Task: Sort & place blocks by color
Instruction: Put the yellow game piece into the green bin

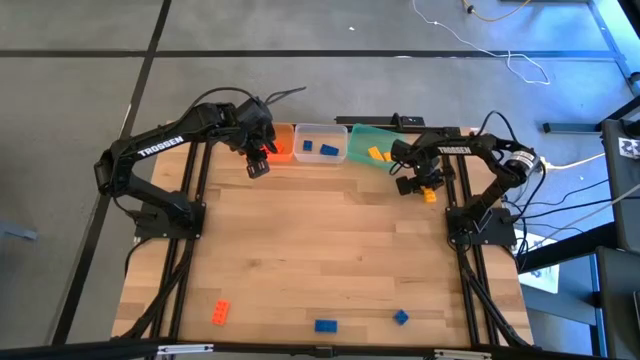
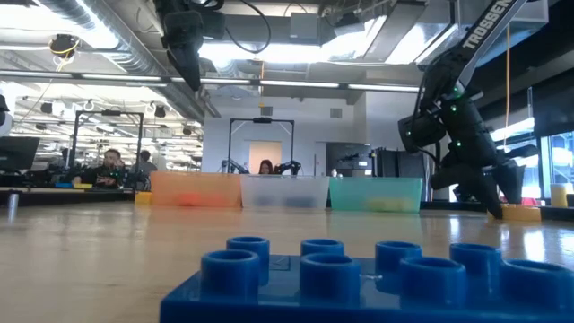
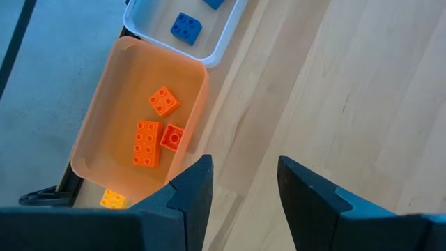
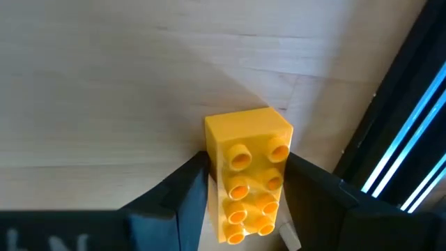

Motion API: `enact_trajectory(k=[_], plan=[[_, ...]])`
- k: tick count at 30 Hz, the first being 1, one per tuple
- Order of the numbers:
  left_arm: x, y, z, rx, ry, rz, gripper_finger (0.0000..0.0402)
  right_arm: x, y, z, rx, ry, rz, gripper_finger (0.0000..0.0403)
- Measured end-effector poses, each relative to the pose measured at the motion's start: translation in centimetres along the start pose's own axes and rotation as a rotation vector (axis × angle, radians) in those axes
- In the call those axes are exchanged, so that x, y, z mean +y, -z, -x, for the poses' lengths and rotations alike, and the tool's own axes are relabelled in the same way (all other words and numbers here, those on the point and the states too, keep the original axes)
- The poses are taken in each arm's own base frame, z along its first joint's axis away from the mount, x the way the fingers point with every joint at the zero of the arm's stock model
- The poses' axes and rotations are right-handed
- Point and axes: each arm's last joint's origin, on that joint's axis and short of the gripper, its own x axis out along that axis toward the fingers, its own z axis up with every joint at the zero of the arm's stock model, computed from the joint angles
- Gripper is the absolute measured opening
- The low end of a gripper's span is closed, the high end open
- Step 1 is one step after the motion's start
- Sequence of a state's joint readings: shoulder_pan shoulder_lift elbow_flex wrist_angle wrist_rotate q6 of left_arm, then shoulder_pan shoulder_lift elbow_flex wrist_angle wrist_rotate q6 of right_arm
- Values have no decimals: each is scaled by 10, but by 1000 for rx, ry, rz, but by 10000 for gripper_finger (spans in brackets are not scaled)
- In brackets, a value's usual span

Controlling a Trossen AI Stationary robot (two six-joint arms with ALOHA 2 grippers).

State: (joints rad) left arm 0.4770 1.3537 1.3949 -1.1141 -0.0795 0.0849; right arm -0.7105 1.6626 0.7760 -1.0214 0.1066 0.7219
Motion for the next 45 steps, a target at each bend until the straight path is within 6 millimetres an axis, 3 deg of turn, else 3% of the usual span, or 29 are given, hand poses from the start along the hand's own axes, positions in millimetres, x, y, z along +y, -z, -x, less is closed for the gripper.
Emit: enact_trajectory(k=[18,25,31,35,45], plan=[[0,0,0,0,0,0,152,1,-3,2,-25,11,46,171],[0,0,0,0,0,-1,152,1,-2,2,-17,6,31,138],[0,0,0,0,0,-2,152,2,-3,3,-14,4,41,137],[0,0,0,0,-1,-1,152,3,-7,14,-23,28,73,137],[0,0,0,1,0,-5,152,6,-20,67,-58,1,182,134]])
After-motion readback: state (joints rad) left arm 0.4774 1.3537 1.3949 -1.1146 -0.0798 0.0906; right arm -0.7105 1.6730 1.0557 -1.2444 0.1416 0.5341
